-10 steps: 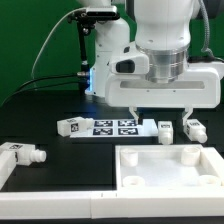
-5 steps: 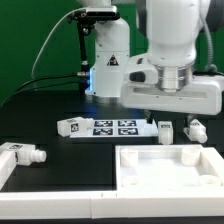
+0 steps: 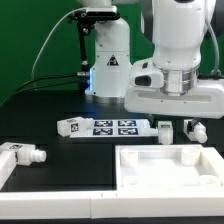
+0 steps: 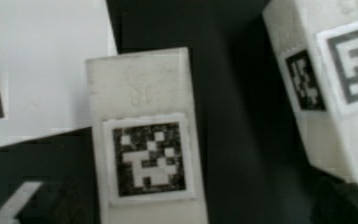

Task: Assemble square table

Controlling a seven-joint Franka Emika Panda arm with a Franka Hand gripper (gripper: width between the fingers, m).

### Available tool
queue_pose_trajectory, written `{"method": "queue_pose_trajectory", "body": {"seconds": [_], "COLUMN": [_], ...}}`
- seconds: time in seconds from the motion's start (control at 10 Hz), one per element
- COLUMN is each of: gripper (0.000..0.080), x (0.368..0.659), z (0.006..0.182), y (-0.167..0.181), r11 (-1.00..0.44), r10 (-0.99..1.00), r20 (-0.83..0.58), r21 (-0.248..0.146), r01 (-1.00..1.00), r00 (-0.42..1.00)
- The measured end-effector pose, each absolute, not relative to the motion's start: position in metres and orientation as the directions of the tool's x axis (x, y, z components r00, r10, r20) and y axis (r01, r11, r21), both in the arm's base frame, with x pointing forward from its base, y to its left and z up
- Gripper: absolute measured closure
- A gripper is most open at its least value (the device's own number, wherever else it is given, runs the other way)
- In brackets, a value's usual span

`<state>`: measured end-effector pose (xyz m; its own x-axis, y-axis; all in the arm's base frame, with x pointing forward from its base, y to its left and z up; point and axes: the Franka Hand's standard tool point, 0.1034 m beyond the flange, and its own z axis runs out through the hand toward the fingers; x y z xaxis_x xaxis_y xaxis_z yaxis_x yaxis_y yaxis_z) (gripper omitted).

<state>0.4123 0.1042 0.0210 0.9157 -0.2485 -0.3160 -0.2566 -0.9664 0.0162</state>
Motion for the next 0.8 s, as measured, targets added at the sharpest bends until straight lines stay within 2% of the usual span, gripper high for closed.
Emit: {"method": "queue_pose_trajectory", "body": {"seconds": [0.7, 0.8], "gripper": [0.0151, 0.0277], "x": [0.402, 0.402], "z": [0.01, 0.009], "y": [0.092, 0.092], "r11": [-0.964, -0.97], "r10": [-0.258, -0.237], "r20": [-0.322, -0.322], "r21": [0.025, 0.018], "r01": [-0.264, -0.244], "r00": [0.911, 0.917]}}
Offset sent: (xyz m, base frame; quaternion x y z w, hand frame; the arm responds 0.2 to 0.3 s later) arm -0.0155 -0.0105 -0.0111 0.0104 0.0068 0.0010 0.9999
